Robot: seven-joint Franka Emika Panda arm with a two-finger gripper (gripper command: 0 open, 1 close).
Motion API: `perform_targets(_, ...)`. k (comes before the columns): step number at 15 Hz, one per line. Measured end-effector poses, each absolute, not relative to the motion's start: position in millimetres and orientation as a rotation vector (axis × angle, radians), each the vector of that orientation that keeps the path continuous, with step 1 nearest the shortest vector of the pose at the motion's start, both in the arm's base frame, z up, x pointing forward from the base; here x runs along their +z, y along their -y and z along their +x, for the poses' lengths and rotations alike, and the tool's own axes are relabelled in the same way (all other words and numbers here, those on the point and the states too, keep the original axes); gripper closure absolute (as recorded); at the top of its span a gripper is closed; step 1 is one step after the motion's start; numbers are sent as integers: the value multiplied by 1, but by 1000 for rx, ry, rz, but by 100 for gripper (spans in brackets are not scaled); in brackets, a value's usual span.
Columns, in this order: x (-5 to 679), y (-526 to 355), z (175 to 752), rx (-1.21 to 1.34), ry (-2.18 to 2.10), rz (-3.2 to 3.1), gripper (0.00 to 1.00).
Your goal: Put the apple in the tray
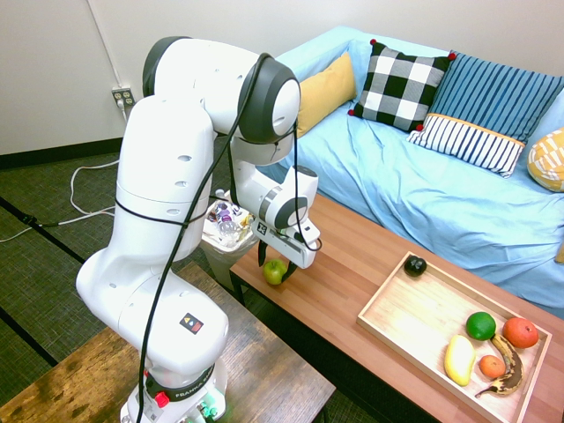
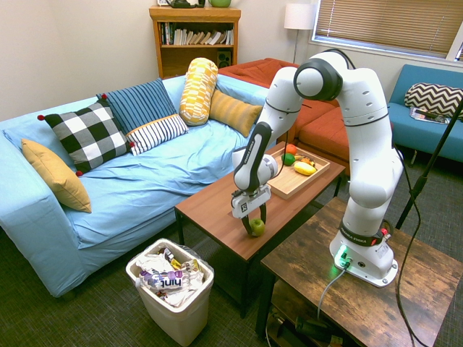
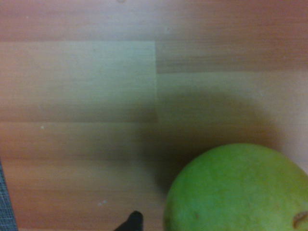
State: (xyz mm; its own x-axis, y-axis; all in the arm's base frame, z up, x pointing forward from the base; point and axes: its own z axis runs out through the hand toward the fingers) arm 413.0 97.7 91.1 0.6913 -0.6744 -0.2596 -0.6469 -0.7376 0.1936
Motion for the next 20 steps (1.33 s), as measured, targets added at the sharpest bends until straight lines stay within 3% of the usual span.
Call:
perform_targets(10,88,-83,420,-473,1147,2807,100)
perform_targets(15,159,-25,455,-339,1260,2820,100)
perform_targets(20,231,89,490,-239,1427,2775,100)
